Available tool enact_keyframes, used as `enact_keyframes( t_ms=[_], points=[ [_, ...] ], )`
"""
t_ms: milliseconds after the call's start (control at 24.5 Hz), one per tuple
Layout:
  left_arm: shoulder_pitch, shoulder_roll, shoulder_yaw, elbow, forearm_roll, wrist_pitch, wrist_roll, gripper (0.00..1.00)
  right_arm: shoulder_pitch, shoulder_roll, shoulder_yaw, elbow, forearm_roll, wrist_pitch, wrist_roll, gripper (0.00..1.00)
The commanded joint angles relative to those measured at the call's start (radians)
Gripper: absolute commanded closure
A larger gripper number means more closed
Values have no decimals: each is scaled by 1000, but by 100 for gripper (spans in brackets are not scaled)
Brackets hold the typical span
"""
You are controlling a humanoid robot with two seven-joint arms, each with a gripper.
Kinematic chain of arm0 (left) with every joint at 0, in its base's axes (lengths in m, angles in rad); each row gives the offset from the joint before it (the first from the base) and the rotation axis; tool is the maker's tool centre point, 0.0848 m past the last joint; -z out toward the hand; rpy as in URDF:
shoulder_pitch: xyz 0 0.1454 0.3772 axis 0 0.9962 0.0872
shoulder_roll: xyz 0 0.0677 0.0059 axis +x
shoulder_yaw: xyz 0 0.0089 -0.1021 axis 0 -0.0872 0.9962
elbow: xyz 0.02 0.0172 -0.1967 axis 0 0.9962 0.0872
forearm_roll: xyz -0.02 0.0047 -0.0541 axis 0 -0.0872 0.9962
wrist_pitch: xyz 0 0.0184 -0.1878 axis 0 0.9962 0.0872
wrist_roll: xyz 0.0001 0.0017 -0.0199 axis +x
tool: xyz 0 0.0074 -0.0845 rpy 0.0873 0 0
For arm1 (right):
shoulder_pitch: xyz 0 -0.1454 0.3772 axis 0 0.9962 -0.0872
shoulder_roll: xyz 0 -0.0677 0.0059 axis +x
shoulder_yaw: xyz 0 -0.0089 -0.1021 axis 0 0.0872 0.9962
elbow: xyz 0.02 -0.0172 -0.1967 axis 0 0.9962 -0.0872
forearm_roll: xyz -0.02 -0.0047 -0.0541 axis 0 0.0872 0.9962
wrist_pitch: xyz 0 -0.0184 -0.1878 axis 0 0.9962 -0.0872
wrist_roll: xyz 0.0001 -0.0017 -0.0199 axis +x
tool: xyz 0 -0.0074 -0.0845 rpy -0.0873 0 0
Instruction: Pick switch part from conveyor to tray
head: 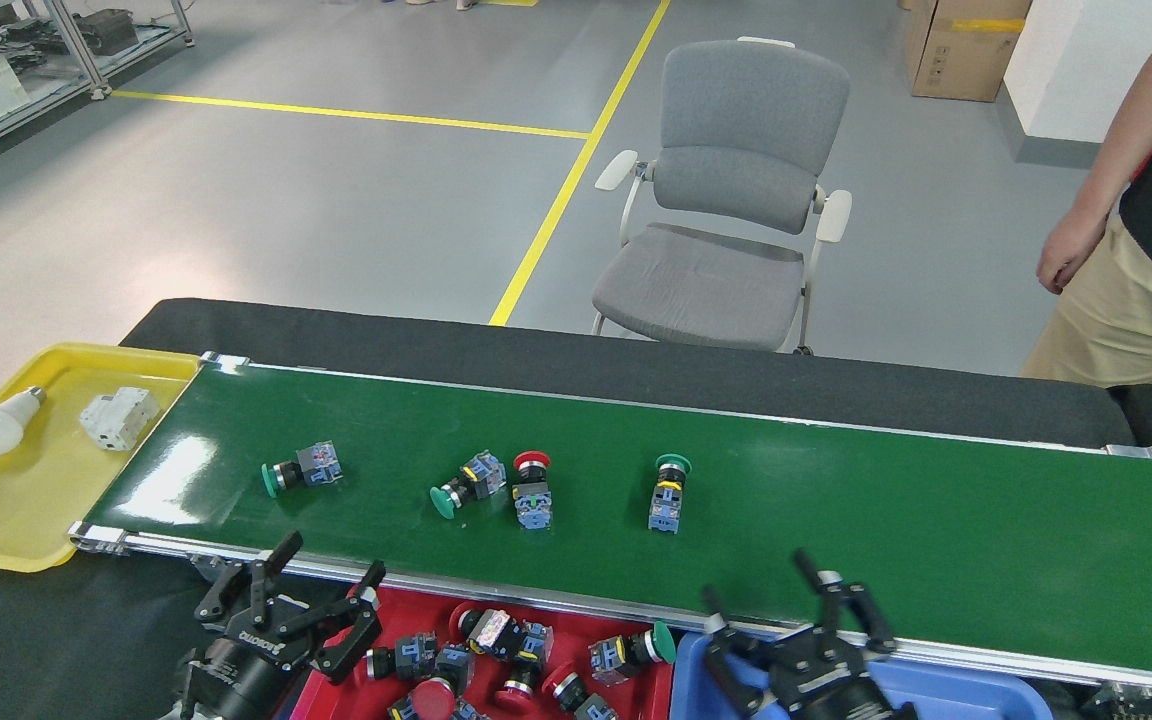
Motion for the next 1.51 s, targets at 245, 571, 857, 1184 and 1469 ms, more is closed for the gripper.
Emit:
enact_keyframes(
  t_ms=[245,571,857,1184,1469],
  points=[
    [-30,12,5,12,-6,28,-6,0,144,-59,-437,8,-266,-290,-7,0],
    [-172,87,-10,214,-5,-70,-4,0,216,-42,-455,15,-264,-312,-6,0],
    [-351,91,-12,463,-8,-67,-3,0,208,-48,-453,11,-261,-348,-6,0],
    [-428,118,-38,616,-5,-75,5,76,201,-47,-450,15,-260,-407,-4,0],
    [-386,87,-38,509,10,-193,8,94,213,-33,-450,13,-258,-405,-4,0]
  ],
)
